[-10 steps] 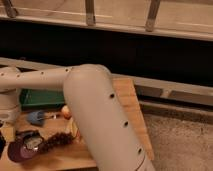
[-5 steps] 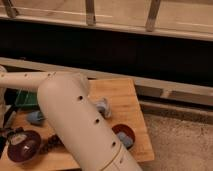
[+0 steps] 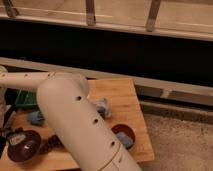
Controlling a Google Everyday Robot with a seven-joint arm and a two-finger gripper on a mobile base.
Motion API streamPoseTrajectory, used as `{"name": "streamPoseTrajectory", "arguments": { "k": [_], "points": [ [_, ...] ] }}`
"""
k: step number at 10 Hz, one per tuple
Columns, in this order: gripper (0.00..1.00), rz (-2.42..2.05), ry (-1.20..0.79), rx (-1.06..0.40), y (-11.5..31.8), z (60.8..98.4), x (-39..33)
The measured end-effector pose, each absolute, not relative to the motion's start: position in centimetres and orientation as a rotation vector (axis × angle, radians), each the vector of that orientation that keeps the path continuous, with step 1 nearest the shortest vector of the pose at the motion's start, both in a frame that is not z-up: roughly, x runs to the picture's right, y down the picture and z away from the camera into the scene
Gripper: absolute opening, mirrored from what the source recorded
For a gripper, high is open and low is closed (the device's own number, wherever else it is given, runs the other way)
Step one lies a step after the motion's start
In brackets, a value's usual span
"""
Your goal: Wipe purple bowl with brush
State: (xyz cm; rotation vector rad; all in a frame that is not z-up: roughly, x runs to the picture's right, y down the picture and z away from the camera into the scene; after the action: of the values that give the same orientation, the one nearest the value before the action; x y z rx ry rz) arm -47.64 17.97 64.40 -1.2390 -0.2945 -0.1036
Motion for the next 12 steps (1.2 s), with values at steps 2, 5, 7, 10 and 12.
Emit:
{"name": "streamPoseTrajectory", "arguments": {
  "k": [2, 5, 7, 10, 12],
  "points": [
    [0.00, -0.101, -0.294, -1.239, 17.9, 64.5, -47.5],
    [0.00, -0.104, -0.259, -1.256, 17.8, 64.5, -47.5],
    [0.00, -0.129, -0.121, -1.283, 18.0, 64.3, -47.3],
    [0.00, -0.090, -0.037, -1.290, 17.8, 64.0, -45.8],
    [0.00, -0.070, -0.006, -1.284, 17.6, 63.6, -45.3]
  ]
}}
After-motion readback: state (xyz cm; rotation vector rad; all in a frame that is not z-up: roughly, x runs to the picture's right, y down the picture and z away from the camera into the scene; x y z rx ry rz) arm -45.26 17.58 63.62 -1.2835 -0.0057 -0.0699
